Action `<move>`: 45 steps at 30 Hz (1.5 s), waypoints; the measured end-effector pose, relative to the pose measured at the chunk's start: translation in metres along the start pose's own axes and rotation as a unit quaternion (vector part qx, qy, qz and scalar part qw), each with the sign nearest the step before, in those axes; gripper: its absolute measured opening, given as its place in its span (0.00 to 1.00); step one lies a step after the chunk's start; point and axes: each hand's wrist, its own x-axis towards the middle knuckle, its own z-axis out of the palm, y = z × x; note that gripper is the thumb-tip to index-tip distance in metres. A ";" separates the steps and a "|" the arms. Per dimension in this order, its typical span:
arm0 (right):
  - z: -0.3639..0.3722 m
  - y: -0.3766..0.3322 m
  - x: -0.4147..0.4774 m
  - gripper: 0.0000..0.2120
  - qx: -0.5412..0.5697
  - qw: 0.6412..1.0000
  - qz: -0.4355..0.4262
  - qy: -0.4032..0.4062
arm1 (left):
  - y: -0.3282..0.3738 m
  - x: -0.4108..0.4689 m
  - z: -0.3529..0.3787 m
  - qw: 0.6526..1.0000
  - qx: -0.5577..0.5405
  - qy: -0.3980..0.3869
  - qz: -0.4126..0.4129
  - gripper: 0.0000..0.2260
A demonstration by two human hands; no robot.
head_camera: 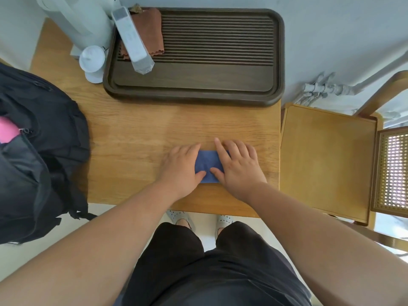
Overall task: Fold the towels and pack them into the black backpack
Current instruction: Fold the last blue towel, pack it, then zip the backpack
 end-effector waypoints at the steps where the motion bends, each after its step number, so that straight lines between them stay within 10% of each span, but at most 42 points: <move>1: -0.002 0.001 -0.003 0.36 -0.003 1.000 -0.010 0.001 | 0.002 0.003 -0.004 1.000 0.022 -0.011 -0.001 0.33; 6: -0.024 -0.003 -0.014 0.27 0.030 0.999 0.019 -0.035 | 0.017 -0.003 -0.018 0.995 0.091 -0.025 -0.011 0.13; 11: -0.055 0.001 -0.021 0.18 0.226 0.973 0.020 -0.039 | 0.026 -0.036 -0.042 0.990 -0.106 -0.007 -0.092 0.13; 19: -0.144 -0.023 -0.016 0.28 0.624 0.780 0.045 0.007 | 0.019 -0.100 -0.125 0.862 -0.471 0.116 -0.145 0.15; 26: -0.187 -0.096 0.003 0.29 0.612 0.790 -0.029 -0.023 | -0.030 -0.131 -0.177 0.796 -0.511 0.291 -0.146 0.16; 37: -0.185 -0.293 0.062 0.22 0.641 0.753 0.081 0.129 | -0.209 -0.185 -0.223 0.879 -0.434 0.172 -0.092 0.12; 45: -0.163 -0.431 0.098 0.13 0.623 0.767 0.154 0.030 | -0.345 -0.216 -0.233 0.891 -0.402 0.183 -0.110 0.10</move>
